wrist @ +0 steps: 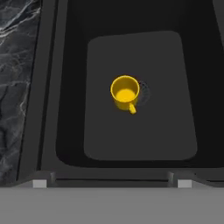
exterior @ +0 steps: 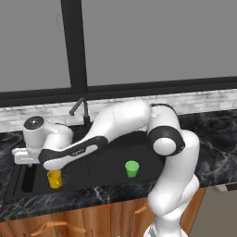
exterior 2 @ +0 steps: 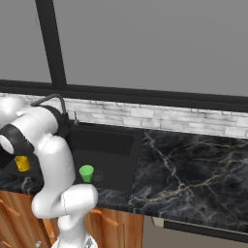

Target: Move any existing items from the left basin to the right basin for drying. Then move the mug from the counter to the left basin of the sink for washing.

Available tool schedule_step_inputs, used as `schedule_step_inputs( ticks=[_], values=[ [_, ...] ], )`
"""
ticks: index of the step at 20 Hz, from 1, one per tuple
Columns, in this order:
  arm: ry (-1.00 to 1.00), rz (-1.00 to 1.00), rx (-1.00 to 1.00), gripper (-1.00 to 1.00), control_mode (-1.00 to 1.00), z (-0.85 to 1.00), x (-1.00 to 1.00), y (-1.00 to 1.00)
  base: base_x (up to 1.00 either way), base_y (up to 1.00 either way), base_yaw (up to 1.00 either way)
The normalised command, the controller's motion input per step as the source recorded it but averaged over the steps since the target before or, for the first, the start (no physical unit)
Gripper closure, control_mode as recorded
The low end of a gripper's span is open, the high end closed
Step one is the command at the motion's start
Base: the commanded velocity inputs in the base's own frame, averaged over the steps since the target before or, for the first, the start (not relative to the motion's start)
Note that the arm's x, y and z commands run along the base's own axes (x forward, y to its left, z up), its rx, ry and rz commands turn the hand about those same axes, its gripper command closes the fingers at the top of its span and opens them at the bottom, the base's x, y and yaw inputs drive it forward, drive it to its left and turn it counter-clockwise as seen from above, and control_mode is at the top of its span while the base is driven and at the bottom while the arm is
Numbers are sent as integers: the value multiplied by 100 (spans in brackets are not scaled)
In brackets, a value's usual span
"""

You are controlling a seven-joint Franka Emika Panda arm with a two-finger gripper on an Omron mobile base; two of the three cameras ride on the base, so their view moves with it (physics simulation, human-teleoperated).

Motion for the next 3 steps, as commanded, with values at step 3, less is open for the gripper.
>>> schedule_step_inputs(
  ticks=[3],
  values=[
    [-5,-6,0,-100,-100,16,-74,0,0,0,0]
  ],
)
